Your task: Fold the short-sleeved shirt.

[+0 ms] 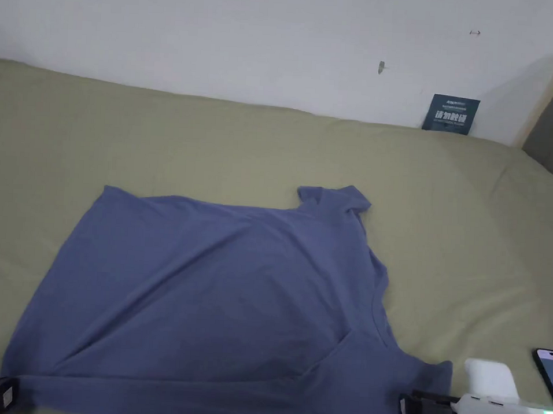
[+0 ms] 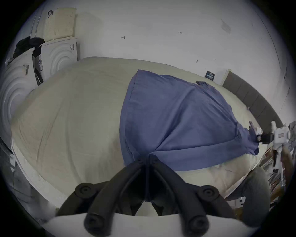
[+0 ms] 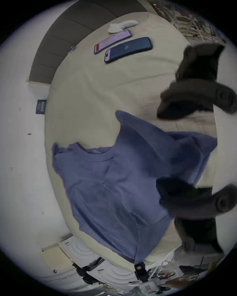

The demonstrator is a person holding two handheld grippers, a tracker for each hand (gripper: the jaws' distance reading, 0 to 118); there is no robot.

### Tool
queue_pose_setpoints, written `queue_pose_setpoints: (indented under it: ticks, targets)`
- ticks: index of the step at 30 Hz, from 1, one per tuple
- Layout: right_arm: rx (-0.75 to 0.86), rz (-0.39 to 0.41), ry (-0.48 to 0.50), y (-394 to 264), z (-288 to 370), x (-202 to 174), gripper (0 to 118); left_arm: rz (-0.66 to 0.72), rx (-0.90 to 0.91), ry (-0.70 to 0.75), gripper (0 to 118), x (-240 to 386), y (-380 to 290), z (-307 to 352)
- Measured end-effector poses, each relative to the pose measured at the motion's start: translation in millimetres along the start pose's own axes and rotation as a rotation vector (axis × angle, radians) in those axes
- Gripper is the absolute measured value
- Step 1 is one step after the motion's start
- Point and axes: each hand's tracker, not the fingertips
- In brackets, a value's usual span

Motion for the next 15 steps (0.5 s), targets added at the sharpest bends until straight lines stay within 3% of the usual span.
queue_pose_setpoints:
  ticks: [1,2,9,15]
  targets:
    - [-0.004,0.011,0.000,0,-3,-2,22,0.008,0.003,0.002,3,-1,1,2]
    - [-0.020,0.036,-0.001,-1,-5,-4,0,0.007,0.003,0.005,3,-3,2,-1]
    - [0.089,0.141,-0.033,-15,17,-21,0,-0.010,-0.014,0.010,3,-5,4,1]
    - [0.268,0.178,-0.023,-10,42,-27,0,-0.048,0.063,-0.014,3,-2,9,13]
